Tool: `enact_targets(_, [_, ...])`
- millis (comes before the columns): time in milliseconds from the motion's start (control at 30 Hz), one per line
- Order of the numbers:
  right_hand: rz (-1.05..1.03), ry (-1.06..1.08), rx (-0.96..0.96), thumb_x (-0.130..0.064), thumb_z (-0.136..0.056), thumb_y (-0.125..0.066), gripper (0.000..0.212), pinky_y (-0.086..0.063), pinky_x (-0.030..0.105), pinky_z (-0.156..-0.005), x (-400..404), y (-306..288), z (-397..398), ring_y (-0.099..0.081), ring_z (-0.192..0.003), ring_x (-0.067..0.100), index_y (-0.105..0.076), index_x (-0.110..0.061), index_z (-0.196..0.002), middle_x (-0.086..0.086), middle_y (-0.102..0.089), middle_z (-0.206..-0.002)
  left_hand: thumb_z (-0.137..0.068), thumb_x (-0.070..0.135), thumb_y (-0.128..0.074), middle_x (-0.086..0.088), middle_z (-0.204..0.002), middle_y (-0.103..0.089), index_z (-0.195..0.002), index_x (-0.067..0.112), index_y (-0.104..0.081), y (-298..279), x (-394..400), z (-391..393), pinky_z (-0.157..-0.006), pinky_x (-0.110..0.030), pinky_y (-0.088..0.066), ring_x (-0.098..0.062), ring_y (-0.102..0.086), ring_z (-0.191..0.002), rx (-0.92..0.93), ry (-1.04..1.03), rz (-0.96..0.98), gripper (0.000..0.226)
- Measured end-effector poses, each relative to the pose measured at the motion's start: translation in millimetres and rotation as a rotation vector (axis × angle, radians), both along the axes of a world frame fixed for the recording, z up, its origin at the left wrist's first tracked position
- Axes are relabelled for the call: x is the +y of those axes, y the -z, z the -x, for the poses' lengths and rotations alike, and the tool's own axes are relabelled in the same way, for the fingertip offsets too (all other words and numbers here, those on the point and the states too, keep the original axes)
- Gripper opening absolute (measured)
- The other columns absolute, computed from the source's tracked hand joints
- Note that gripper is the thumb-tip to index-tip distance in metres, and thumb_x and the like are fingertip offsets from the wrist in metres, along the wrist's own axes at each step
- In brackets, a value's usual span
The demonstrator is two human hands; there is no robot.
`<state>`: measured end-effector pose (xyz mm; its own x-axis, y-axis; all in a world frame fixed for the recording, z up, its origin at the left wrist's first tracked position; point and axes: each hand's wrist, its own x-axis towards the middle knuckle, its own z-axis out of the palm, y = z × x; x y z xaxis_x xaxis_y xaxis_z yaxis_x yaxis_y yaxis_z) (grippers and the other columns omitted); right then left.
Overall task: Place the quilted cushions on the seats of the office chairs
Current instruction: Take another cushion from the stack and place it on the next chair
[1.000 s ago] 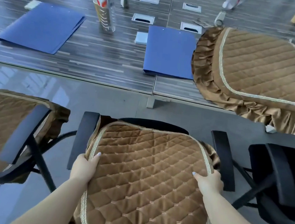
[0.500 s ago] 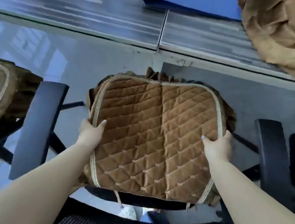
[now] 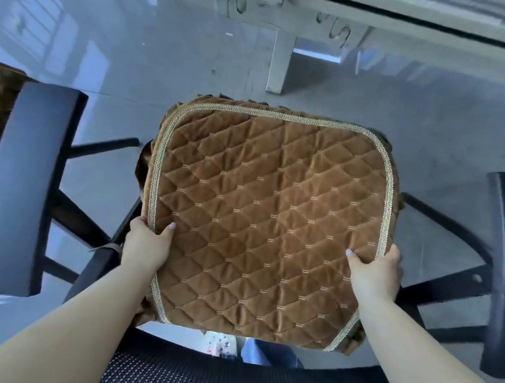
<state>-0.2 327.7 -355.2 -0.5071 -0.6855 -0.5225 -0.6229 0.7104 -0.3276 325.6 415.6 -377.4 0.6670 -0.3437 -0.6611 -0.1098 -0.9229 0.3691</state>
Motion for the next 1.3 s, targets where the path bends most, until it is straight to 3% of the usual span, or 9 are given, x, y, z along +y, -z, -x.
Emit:
enact_targets(133, [-0.015,-0.001,0.003,-0.027,-0.084,-0.07,0.084,-0.042,0.049,-0.099,6,0,2,-0.044,-0.126,0.041,-0.02,-0.01,-0.148,0.024,-0.039,-0.142,-0.09,0.035,-0.061,-0.02,-0.129,-0.054,-0.138,0.002,-0.035,0,5,1,-0.091,-0.043,-0.043,-0.041,-0.051,-0.118,0.031,-0.011,-0.021,0.065])
enact_targets(233, [-0.031,-0.023,0.029,-0.027,-0.083,-0.07,0.085,-0.036,0.049,-0.104,5,-4,0,-0.036,-0.133,0.039,-0.019,-0.01,-0.149,0.024,-0.035,-0.145,-0.088,0.035,-0.062,-0.026,-0.137,-0.045,-0.139,-0.001,-0.033,-4,4,4,-0.103,-0.049,-0.037,-0.043,-0.041,-0.127,-0.014,0.032,-0.052,0.068])
enact_targets(300, [0.009,-0.112,0.071,-0.027,-0.083,-0.07,0.086,-0.029,0.049,-0.109,4,-8,-7,-0.025,-0.139,0.035,-0.018,-0.013,-0.15,0.02,-0.029,-0.151,-0.087,0.035,-0.064,-0.027,-0.147,-0.032,-0.146,0.0,-0.024,-14,1,14,-0.111,-0.05,-0.025,-0.042,-0.027,-0.137,-0.127,0.155,-0.053,0.079])
enact_targets(433, [0.113,-0.442,0.053,-0.032,-0.083,-0.07,0.081,-0.026,0.05,-0.113,-12,-12,-38,-0.018,-0.145,0.03,-0.023,-0.023,-0.149,0.01,-0.017,-0.158,-0.086,0.036,-0.063,-0.014,-0.158,-0.013,-0.152,0.018,-0.014,-35,-16,39,-0.117,-0.049,-0.016,-0.034,-0.011,-0.146,-0.327,0.584,0.17,0.084])
enact_targets(600, [0.024,-0.843,0.11,-0.043,-0.083,-0.066,0.082,-0.013,0.058,-0.116,-46,-2,-81,0.001,-0.148,0.026,-0.018,-0.035,-0.149,0.004,0.001,-0.161,-0.087,0.042,-0.06,-0.011,-0.161,-0.004,-0.153,0.026,-0.007,-34,-77,58,-0.119,-0.053,-0.007,-0.031,0.001,-0.149,-0.345,0.934,0.163,0.086])
enact_targets(767, [-0.08,-0.942,0.191,-0.046,-0.082,-0.066,0.09,-0.015,0.07,-0.108,-63,23,-98,0.011,-0.147,0.028,-0.006,-0.041,-0.149,0.003,0.014,-0.159,-0.081,0.048,-0.068,-0.01,-0.161,0.011,-0.153,0.03,-0.001,-6,-109,63,-0.116,-0.059,-0.012,-0.032,0.012,-0.148,-0.297,1.012,-0.073,0.1])
enact_targets(1033, [-0.067,-0.996,0.222,-0.048,-0.084,-0.063,0.09,-0.015,0.07,-0.108,-59,30,-95,0.015,-0.147,0.028,-0.001,-0.041,-0.149,0.003,0.018,-0.159,-0.084,0.05,-0.062,-0.012,-0.161,0.011,-0.153,0.029,0.001,-1,-108,69,-0.115,-0.06,-0.016,-0.033,0.009,-0.148,-0.371,1.062,-0.128,0.096])
enact_targets(1167, [-0.202,-1.036,0.156,-0.053,-0.08,-0.065,0.102,-0.021,0.065,-0.109,-14,7,-76,0.019,-0.146,0.028,0.009,-0.039,-0.148,0.002,0.028,-0.156,-0.086,0.048,-0.06,-0.009,-0.161,0.007,-0.152,0.032,-0.002,-20,-62,81,-0.114,-0.059,-0.021,-0.031,0.008,-0.148,-0.262,1.037,-0.155,0.089])
enact_targets(1300, [-0.37,-1.054,0.167,-0.056,-0.077,-0.066,0.112,-0.025,0.064,-0.107,51,0,-57,0.025,-0.144,0.03,0.02,-0.039,-0.147,0.007,0.037,-0.152,-0.089,0.049,-0.054,-0.009,-0.161,0.013,-0.152,0.033,0.008,-26,10,95,-0.116,-0.058,-0.018,-0.032,0.014,-0.148,-0.178,1.109,-0.288,0.089])
